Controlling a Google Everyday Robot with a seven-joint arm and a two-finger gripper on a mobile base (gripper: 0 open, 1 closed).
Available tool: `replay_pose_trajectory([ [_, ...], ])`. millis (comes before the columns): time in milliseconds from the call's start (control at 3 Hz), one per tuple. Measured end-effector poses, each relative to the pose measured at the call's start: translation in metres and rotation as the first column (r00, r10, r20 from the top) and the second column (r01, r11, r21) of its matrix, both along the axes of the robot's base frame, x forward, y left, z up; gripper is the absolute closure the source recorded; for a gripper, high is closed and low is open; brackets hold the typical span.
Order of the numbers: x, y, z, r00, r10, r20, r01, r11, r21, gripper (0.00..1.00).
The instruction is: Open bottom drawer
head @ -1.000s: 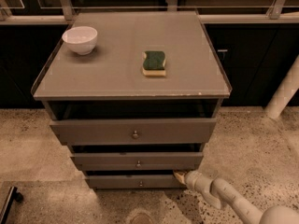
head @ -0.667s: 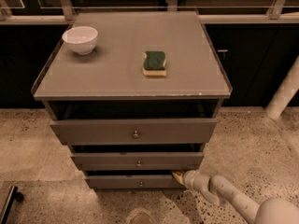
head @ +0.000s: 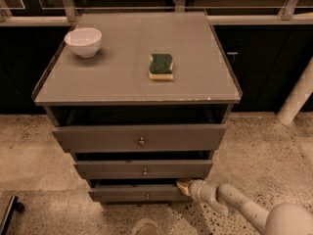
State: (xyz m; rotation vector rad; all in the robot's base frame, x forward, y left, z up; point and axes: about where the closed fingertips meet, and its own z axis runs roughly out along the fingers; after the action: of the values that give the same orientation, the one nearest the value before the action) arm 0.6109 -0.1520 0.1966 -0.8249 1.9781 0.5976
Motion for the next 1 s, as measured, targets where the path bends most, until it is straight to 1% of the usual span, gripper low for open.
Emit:
replay_pose_trajectory([
  [333,0.000,0.000,0.003,1.0000,0.000,0.000,0.000,1.000,0.000,1.00],
  [667,-0.012,0.001,-0.006,0.9992,0.026,-0.030,-0.027,1.000,-0.016,1.00],
  [1000,-0.012,0.001,-0.005,0.9992,0.026,-0.030,-0.027,1.000,-0.016,1.00],
])
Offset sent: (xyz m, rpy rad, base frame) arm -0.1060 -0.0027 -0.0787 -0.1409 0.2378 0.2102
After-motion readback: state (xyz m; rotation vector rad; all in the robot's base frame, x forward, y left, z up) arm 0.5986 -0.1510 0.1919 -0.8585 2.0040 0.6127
